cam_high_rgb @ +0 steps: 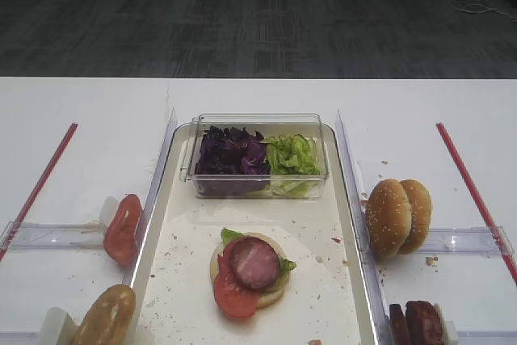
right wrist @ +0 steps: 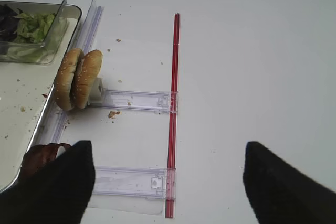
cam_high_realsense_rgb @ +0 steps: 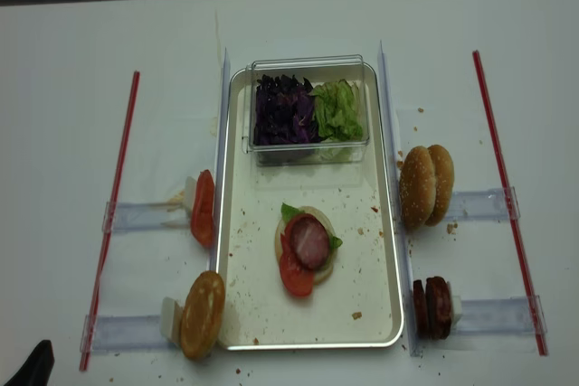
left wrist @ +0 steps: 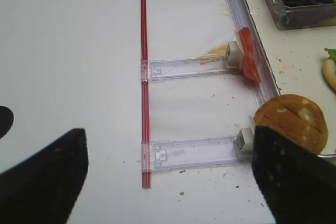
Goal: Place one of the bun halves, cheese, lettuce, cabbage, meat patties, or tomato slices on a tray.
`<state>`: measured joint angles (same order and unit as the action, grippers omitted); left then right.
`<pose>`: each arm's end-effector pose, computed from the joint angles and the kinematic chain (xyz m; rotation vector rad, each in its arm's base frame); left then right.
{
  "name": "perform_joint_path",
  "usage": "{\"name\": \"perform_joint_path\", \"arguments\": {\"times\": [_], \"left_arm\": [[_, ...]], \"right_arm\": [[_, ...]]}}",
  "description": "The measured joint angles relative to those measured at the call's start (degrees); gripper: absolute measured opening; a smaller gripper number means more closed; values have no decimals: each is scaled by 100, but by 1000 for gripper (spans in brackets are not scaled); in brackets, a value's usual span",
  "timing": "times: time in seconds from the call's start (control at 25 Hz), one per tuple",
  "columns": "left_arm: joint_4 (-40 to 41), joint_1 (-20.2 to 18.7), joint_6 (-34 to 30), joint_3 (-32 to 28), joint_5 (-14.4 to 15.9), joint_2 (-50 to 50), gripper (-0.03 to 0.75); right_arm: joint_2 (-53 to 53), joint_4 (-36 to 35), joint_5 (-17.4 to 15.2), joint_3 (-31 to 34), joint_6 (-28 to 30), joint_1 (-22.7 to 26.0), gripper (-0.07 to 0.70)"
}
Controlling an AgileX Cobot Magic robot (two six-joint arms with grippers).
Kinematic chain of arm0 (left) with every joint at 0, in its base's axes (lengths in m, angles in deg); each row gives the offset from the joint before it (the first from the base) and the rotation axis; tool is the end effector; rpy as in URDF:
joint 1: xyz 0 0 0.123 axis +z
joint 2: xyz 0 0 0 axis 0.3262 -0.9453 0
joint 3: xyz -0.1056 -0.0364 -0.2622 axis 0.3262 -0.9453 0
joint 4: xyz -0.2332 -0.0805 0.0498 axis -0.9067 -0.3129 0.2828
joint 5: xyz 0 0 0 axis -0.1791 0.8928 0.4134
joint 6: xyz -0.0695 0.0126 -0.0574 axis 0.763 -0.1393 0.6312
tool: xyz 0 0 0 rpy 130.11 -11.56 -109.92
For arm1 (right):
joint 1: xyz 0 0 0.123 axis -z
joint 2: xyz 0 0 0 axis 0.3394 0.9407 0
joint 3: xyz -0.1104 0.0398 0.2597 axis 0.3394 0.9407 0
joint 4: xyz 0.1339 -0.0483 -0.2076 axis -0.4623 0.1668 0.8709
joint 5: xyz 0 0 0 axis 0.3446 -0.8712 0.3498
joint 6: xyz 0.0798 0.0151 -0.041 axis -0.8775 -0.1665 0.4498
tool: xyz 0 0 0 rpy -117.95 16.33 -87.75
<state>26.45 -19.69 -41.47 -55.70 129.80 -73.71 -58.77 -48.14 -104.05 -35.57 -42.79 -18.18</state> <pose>-0.0122 0.0015 0.2651 -0.0153 2.1581 -0.0006 -0.0083 0.0042 0.2686 -0.0801 2.1024 -0.0199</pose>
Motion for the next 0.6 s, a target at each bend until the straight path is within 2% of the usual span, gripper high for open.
{"name": "perform_joint_path", "arguments": {"times": [0.6], "left_arm": [[0,0,0,0,0,0,616]], "right_arm": [[0,0,0,0,-3,0,611]]}}
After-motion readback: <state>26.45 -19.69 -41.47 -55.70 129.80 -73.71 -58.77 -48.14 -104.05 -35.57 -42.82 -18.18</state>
